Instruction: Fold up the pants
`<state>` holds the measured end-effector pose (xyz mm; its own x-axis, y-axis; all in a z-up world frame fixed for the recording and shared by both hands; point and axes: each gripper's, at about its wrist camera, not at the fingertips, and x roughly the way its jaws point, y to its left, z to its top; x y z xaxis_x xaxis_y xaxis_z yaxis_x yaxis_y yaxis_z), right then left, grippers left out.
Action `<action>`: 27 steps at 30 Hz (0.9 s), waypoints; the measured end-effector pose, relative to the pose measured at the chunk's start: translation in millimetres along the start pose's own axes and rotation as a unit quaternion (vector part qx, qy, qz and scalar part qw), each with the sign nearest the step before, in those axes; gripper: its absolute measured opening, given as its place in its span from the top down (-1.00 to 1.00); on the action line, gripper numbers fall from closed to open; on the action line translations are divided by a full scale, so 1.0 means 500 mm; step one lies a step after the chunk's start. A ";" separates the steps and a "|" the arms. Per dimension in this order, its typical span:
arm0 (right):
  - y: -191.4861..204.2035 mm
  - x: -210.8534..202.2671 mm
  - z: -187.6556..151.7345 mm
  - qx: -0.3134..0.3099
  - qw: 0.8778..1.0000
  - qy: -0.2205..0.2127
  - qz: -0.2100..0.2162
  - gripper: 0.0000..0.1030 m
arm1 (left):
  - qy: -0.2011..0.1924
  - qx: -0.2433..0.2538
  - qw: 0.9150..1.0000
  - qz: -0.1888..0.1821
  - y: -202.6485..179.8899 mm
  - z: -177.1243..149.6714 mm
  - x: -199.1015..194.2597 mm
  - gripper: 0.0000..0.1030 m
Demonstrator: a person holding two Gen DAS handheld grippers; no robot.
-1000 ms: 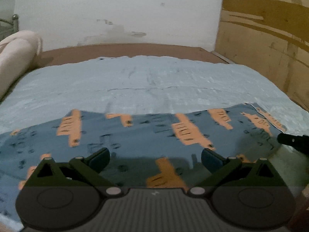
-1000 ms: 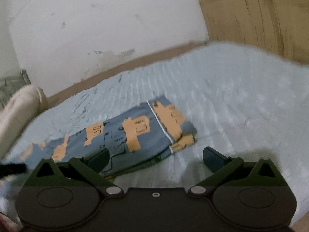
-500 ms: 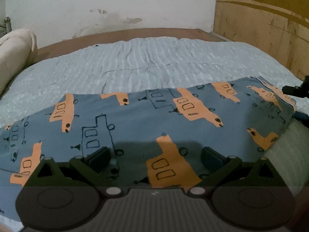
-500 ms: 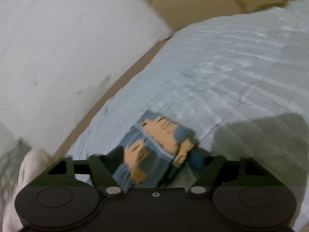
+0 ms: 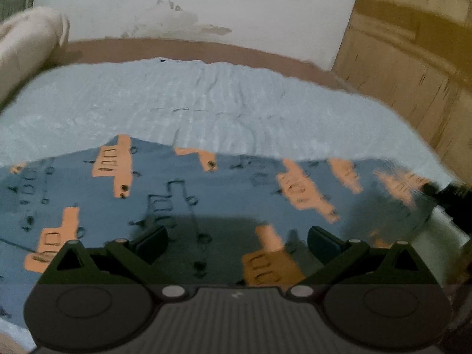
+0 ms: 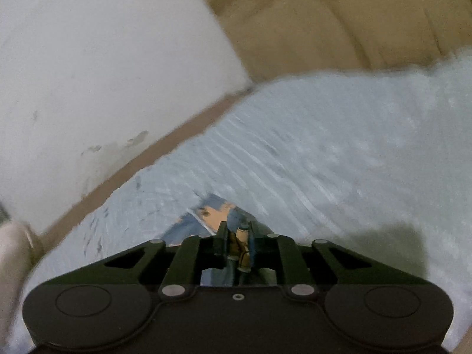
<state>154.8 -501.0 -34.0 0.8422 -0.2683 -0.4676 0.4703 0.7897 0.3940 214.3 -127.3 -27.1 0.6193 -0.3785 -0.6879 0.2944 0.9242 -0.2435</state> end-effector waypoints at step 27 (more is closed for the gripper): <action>0.242 -0.094 -0.207 -0.290 0.946 0.021 0.143 0.74 | 0.017 -0.104 0.980 -0.169 0.006 0.046 0.065 -0.98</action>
<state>145.1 -335.8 -46.3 0.8962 0.0150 -0.4435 -0.0099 0.9999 0.0140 252.3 -137.8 -34.4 0.4859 -0.6658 -0.5662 0.3211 0.7385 -0.5929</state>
